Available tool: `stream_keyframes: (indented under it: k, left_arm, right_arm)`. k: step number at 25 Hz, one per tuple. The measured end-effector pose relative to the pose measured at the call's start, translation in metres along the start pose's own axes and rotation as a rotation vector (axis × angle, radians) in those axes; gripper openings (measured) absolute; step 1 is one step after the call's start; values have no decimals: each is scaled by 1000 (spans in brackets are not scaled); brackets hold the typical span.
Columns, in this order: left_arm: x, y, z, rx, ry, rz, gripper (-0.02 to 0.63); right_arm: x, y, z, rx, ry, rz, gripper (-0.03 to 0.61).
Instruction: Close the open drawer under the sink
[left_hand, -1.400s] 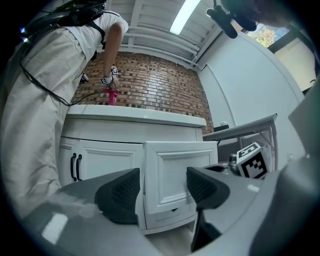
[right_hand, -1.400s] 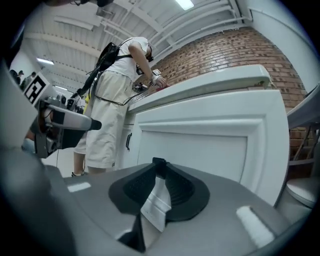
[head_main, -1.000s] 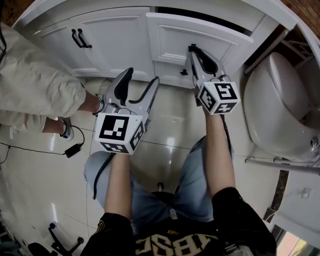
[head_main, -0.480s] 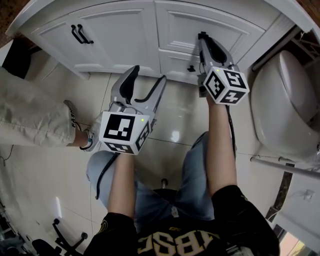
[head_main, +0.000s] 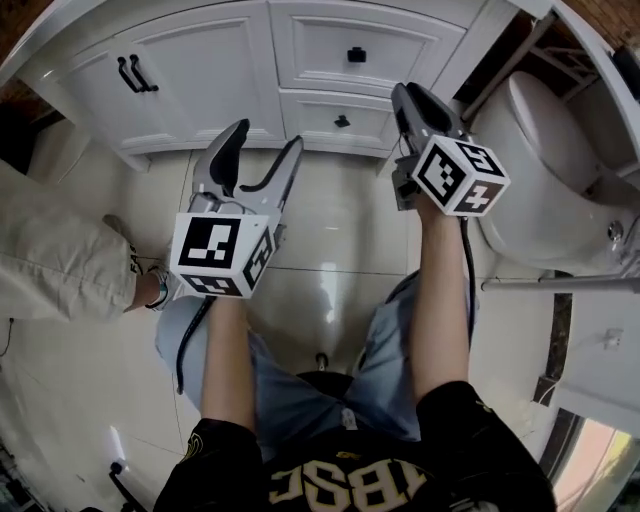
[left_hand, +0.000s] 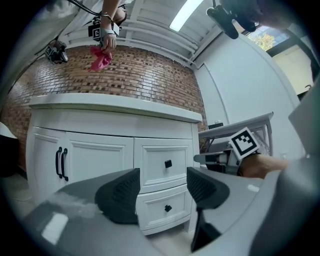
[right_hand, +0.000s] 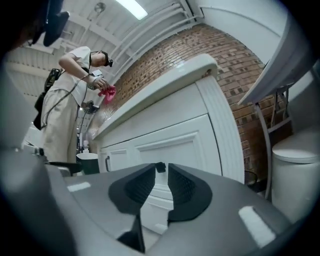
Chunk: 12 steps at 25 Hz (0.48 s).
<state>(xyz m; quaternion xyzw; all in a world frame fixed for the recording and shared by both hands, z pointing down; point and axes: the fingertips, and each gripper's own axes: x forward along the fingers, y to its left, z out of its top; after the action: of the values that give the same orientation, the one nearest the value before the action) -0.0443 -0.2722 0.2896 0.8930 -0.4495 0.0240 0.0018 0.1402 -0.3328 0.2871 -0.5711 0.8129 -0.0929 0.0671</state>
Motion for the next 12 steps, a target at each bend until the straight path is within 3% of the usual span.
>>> stream_keyframes:
  k: [3,5,12]
  left_arm:
    - [-12,-14,11,14,-28,-28,296]
    - [-20,-23,16,25,-39,-40,296]
    - [-45,-39,38,52,-93,-43,296]
  right_arm:
    - [-43,10,9,-22,-19,11,80]
    - [-66,15,18,-97,-50,-18,94]
    - [-104,40,29,-221,-111,-68,213]
